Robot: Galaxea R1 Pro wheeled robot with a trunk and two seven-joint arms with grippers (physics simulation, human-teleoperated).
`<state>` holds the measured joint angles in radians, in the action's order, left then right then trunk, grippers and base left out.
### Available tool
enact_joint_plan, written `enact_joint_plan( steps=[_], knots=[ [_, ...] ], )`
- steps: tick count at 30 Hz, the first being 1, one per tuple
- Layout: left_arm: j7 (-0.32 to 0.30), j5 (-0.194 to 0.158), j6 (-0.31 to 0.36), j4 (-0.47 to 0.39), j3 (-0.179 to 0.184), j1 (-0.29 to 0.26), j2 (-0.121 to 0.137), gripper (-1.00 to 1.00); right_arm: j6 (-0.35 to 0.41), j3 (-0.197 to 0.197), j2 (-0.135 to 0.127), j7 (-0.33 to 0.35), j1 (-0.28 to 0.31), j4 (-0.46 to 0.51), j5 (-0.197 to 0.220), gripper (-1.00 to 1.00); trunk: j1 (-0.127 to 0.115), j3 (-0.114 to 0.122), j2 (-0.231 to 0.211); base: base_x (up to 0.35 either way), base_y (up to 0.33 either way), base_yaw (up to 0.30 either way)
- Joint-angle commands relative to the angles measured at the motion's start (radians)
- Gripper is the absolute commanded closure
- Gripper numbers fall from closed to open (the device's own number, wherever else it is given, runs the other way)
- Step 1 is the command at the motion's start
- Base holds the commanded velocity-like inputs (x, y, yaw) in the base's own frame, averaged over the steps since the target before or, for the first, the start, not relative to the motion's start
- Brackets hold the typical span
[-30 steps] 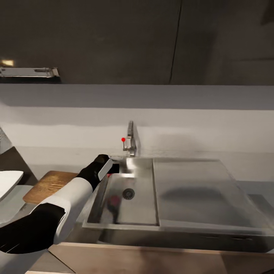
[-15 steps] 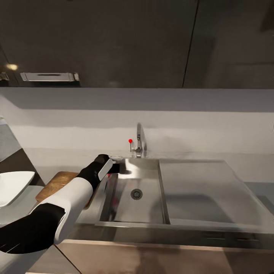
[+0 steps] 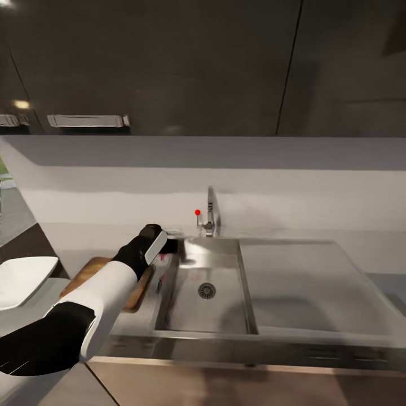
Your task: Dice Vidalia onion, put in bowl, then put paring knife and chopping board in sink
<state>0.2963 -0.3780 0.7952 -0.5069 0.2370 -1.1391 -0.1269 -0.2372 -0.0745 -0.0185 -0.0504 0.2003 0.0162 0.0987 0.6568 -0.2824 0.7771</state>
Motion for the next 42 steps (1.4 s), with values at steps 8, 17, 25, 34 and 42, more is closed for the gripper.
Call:
enact_joint_plan(
  steps=[8,17,25,34,42],
  knots=[
    [0.007,-0.009,0.072,-0.039,0.007,-0.001,0.008,1.00,-0.004,-0.008,0.001,-0.002,0.001,0.000,0.010,-1.00,0.000,0.011,0.001,0.000,0.271,0.000],
    [0.007,-0.009,0.075,-0.032,0.007,-0.001,0.009,1.00,-0.004,-0.008,0.001,-0.003,0.001,0.003,0.010,-1.00,0.000,0.026,0.001,-0.004,0.281,0.000],
    [0.006,-0.009,0.071,-0.001,0.007,-0.001,0.009,1.00,-0.004,-0.008,0.003,0.000,0.001,0.005,0.010,-1.00,0.000,0.034,0.001,-0.122,0.275,0.000],
    [0.007,-0.009,0.067,0.040,0.007,-0.001,0.009,1.00,-0.004,-0.008,0.005,0.001,0.001,0.005,0.011,-1.00,0.000,0.035,0.001,-0.220,0.221,0.000],
    [0.006,-0.009,0.066,0.043,0.007,-0.001,0.012,1.00,-0.006,-0.010,0.006,0.006,0.001,0.005,0.012,-1.00,0.000,0.035,0.001,-0.099,0.079,0.000]
  ],
)
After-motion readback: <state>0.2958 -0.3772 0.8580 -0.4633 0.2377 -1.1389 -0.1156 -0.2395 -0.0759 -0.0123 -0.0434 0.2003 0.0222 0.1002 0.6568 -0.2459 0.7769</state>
